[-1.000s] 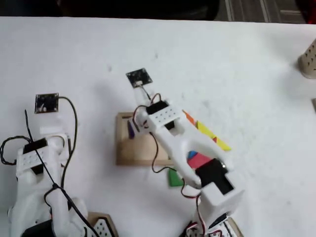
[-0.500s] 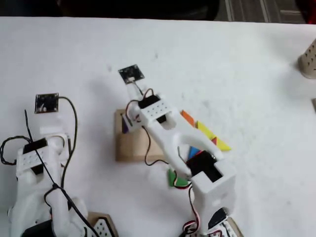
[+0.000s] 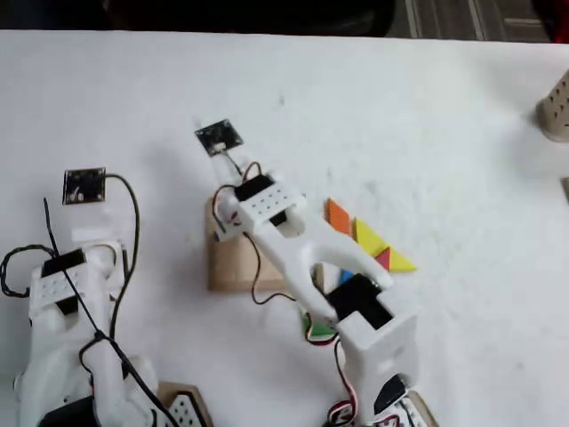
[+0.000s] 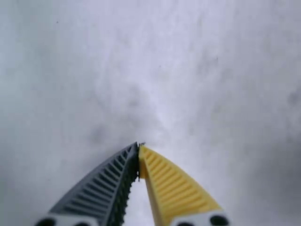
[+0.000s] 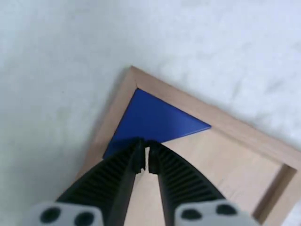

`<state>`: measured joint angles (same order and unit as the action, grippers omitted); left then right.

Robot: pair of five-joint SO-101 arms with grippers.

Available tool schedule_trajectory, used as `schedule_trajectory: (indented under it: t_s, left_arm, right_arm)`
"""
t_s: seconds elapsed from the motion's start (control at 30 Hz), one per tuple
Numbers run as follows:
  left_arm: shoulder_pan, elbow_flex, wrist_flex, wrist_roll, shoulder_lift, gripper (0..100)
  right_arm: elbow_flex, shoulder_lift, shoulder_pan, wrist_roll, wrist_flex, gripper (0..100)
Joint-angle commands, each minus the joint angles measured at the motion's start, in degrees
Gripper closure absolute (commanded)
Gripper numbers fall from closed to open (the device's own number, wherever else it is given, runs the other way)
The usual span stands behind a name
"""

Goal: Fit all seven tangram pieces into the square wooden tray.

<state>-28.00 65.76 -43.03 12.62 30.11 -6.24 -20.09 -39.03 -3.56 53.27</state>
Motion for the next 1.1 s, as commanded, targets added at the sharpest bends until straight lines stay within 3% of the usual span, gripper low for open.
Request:
schedule_trajectory:
  t_s: [0.0,0.13,0.27,0.57,0.67,0.77,0.9,1.07]
  left_arm:
    - [-0.22,0.00,2.73,0.35,1.54,98]
    - [-0.22,0.00,2.81,0.35,1.54,98]
    - [-0.22,0.00,2.81,0.35,1.54,98]
    - [0.57,0.00,2.81,0.44,1.54,98]
    - [0.57,0.00,2.81,0.44,1.54,98]
    - [0.57,0.00,2.81,0.44,1.54,98]
    - [0.57,0.00,2.81,0.44,1.54,98]
    - [0.57,0.09,2.81,0.44,1.54,98]
  right_arm:
    - [4.66,8.40,0.84,-0.18,8.13,97.9]
    - [4.31,18.68,3.65,0.44,18.07,97.9]
    - [-0.97,27.91,10.15,7.56,24.40,97.9]
    - [-27.16,44.09,18.95,20.40,22.81,97.6]
    - [-34.46,48.40,21.23,20.48,17.45,97.1]
    - [-39.21,50.33,23.78,19.69,11.12,89.9]
    - [-40.18,47.52,25.27,14.15,4.18,80.7]
    - [-39.21,38.73,24.84,6.24,-4.18,80.9]
